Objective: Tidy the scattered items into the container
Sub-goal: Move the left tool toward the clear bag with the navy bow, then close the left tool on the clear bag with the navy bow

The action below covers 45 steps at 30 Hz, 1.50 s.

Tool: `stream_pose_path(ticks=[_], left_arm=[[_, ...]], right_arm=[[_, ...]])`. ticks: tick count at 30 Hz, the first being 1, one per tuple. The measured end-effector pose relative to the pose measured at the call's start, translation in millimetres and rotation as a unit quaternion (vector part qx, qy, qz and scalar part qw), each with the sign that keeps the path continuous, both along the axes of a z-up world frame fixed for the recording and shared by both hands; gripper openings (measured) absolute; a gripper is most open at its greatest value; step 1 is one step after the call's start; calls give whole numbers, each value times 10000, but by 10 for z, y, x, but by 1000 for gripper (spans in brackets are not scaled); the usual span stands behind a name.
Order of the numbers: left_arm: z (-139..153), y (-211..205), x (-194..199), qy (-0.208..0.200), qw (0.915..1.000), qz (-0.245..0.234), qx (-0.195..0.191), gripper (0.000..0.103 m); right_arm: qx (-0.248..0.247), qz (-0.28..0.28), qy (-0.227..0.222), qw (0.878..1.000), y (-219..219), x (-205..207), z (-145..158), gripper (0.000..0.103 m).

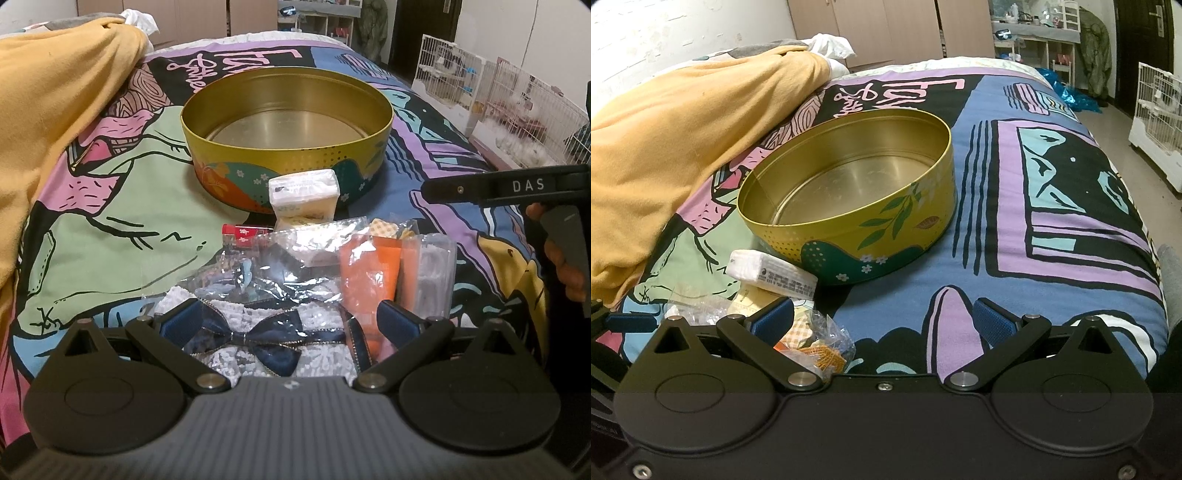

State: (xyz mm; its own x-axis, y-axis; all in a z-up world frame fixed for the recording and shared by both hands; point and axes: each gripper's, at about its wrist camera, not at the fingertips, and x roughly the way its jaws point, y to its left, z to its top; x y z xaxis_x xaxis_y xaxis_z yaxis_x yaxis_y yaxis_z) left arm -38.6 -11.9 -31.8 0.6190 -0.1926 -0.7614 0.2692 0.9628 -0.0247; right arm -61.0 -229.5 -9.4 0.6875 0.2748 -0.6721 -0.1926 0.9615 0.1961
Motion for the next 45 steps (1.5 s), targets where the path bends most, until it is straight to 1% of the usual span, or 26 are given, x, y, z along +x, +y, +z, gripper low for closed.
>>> stream_pose_path(ticks=[7,22,30,37,45], left_arm=[[10,23,-12,16,10000,19,-64,103],[30,61,-33,4,10000,-1,-54,103],[-23,54,-62,89,9998,-148,-82,103],[-146,32,-40,306,9994,-182,-7,103],[-289,-92,-15,422,9983,-246,314,103]], right_arm=[[2,-5,5,10000,-1,1,0,103],[-7,-8,10,10000,3,2,1,103],[-14,-14,23,10000,-4,-1,2,103],[-6,-22,29,10000,-13,19,15,103],[-17,-13,22,10000,-9,19,22,103]])
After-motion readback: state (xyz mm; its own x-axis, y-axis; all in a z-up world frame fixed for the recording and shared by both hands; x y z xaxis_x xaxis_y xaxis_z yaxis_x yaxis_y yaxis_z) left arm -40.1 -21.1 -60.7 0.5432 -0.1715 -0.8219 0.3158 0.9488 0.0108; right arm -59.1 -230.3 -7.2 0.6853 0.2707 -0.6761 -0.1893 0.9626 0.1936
